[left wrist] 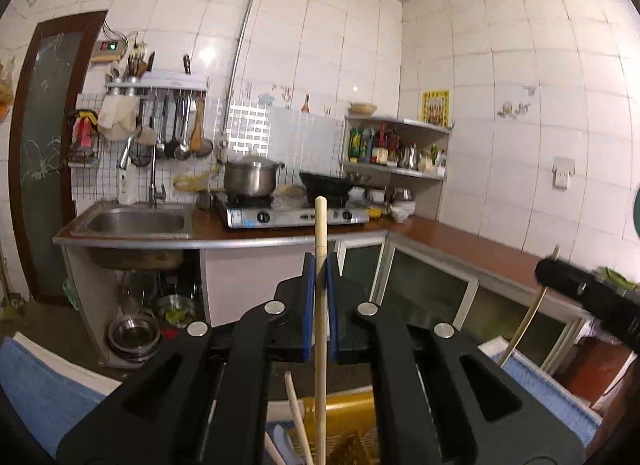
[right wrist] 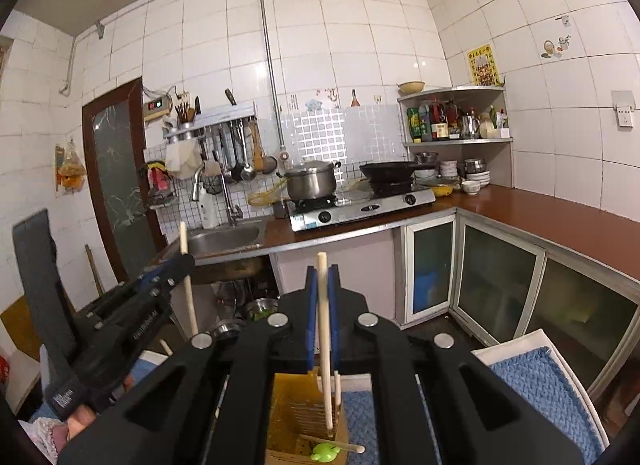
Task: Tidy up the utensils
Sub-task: 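Open both grippers and withdraw them from the yellow holder, then close the left gripper on the dark grey spoon on the towel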
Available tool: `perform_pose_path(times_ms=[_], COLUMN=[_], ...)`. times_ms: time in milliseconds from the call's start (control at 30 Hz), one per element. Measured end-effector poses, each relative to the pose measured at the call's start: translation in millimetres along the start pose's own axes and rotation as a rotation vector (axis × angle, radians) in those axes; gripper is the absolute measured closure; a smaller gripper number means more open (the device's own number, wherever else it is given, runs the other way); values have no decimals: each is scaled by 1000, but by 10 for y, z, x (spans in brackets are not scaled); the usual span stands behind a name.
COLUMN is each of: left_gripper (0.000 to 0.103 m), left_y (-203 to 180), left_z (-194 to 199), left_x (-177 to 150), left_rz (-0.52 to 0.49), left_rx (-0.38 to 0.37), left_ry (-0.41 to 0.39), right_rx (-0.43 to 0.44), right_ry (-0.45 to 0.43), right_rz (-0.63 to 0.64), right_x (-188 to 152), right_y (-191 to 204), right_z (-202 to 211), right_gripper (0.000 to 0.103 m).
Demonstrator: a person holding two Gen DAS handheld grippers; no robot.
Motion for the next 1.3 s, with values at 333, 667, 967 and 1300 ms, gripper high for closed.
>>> perform_pose_path(times_ms=[333,667,967,1300], left_gripper=[98,78,19,8], left_y=[100,248,249,76], left_z=[-46,192,977,1788], left_x=[-526,-615,-693,-1544], left_rz=[-15,-3,24,69], left_rx=[4,20,37,50], left_ry=[90,241,298,494], right_rx=[-15,-25,-63,-112], right_ry=[133,213,232,350], right_rz=[22,-8,-2,20], right_x=[-550,-766,-847,-1664], right_y=[-74,-186,-315,-628], right_z=[-278,-248,261,772], right_gripper=[98,94,52,41])
Point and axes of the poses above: each gripper's, at about its wrist camera, not at the fingertips, and z roughly against the way its jaws point, y to its left, x to its top, the point moved 7 cm from there along -z, roughly the way its jaws point, and after that the axes turned 5 degrees about -z, right-handed, at the moved point
